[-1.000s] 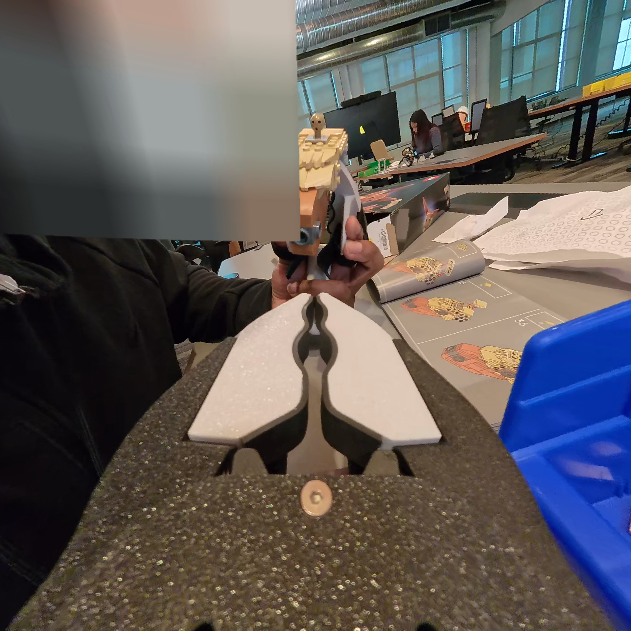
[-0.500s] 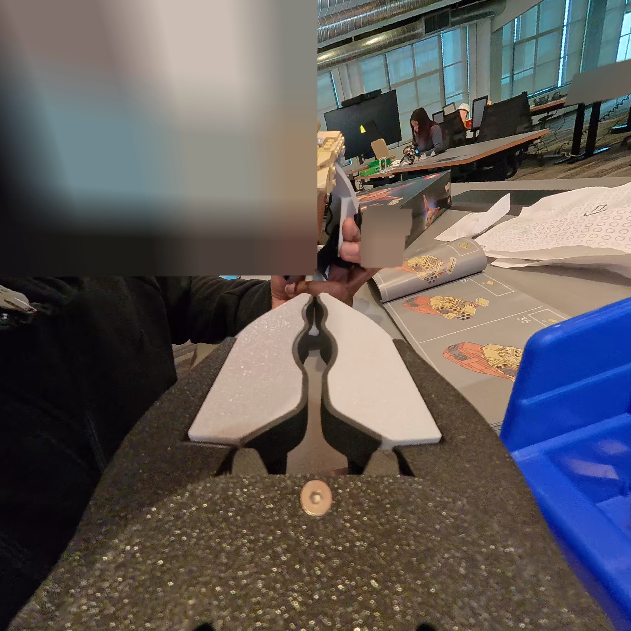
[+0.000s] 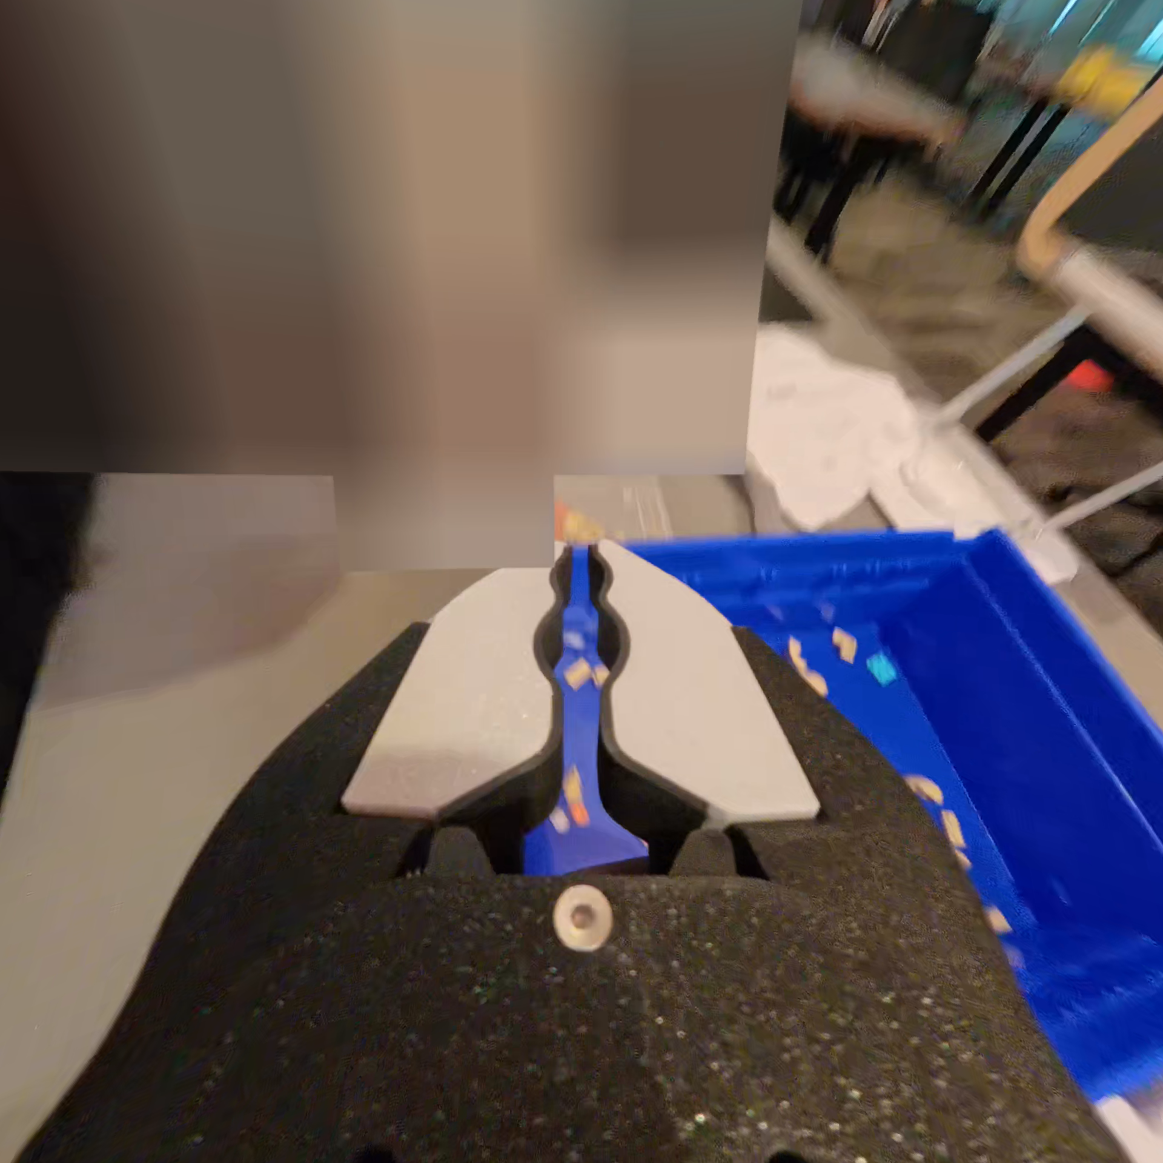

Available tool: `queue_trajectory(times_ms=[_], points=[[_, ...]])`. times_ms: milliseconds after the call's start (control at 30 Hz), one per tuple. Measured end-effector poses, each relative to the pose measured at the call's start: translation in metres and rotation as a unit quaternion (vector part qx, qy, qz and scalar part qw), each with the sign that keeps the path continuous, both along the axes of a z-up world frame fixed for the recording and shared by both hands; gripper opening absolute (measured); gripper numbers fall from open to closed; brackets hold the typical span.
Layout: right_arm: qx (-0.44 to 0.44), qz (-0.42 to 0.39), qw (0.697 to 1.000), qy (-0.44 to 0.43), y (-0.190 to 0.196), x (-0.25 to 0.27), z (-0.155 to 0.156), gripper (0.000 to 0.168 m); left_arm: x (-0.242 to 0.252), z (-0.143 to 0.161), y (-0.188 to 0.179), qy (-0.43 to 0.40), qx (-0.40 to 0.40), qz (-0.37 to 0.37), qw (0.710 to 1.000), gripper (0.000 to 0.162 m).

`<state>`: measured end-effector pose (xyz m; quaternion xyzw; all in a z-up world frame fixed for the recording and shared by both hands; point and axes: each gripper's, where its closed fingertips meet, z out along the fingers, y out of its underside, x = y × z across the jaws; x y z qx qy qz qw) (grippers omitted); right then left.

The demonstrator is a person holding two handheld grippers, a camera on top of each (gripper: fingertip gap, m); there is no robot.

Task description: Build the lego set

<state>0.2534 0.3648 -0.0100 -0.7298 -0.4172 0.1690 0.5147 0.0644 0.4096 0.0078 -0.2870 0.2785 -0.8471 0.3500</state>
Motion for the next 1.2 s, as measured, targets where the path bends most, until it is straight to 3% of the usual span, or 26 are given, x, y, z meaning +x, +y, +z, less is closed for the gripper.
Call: queue_trajectory(times_ms=[100,200,400,700,1200], points=[[-0.112,0.046,0.985,-0.124,0.021,0.010,-0.053,0.006,0.002,-0.001,-0.004,0.005,0.011,-0.001,1.000,0.021],[-0.158,0.090,0.949,-0.257,0.027,0.012,-0.098,0.013,0.002,-0.002,-0.008,0.012,0.028,0.003,1.000,0.021],[-0.199,0.166,0.918,-0.301,0.023,-0.004,-0.134,0.018,0.000,-0.002,-0.007,0.015,0.030,0.006,0.999,0.021],[-0.211,0.169,0.905,-0.330,0.032,-0.003,-0.153,0.026,0.000,-0.003,-0.009,0.017,0.032,0.003,0.999,0.021],[-0.238,0.182,0.892,-0.339,0.028,-0.003,-0.158,0.017,-0.001,-0.002,-0.011,0.018,0.034,0.000,0.999,0.021]])
